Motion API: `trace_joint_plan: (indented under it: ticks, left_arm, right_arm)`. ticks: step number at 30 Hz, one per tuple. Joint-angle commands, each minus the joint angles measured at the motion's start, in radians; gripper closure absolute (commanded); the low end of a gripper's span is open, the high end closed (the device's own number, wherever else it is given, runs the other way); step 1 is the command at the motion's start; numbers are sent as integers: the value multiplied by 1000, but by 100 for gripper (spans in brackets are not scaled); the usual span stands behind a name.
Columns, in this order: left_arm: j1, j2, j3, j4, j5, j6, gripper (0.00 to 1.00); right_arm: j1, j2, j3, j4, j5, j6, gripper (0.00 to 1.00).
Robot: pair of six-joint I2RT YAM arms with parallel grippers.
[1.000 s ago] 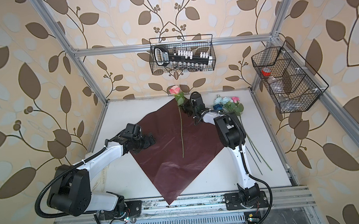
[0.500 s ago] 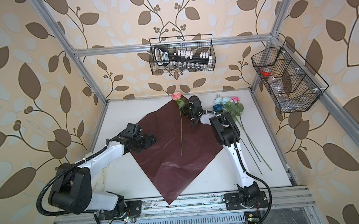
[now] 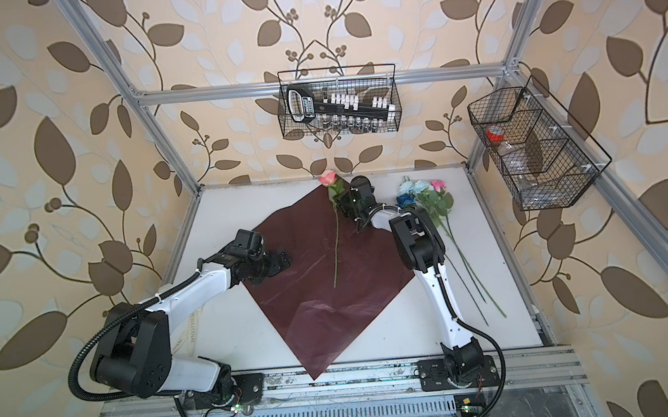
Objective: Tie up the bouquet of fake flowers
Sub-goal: 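Lay the pink rose on the maroon sheet with the right gripper, then move the right gripper to the roses and grasp the blue rose stem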
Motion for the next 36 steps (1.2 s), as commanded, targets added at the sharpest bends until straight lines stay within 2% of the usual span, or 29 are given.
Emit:
trace_joint_plan:
  ticks: [1,6,10,13,17,21,25,32,36]
  left_arm:
    - [6,-62,1,-13,13,-1,1]
    - [6,-110,2,-34,3,3,1]
    - [6,-136,5,-44,3,8,1]
    - [6,-142,8,-44,9,12,1]
    - [6,-146,1,-19,33,6,1]
    - [6,-141,-1,-9,44,3,1]
    - [6,-134,1,-9,49,1,1]
    - [6,-122,1,-7,48,-4,1]
    - [6,-108,2,-1,54,-7,1]
  right_arm:
    - [-25,-130,-12,-118,-12,-168,51]
    - [-68,-343,-209,-214,28,-405,47]
    - [-106,-498,-306,-406,154,-685,47]
    - [-143,-580,-370,-526,276,-872,43]
    - [-230,-634,-447,-627,368,-1036,43]
    - [-308,-624,-488,-674,393,-1116,45]
    - [-341,-577,-487,-695,454,-1160,44]
    - [-373,-468,-425,-684,360,-1200,44]
    - [-374,-399,-378,-685,349,-1207,45]
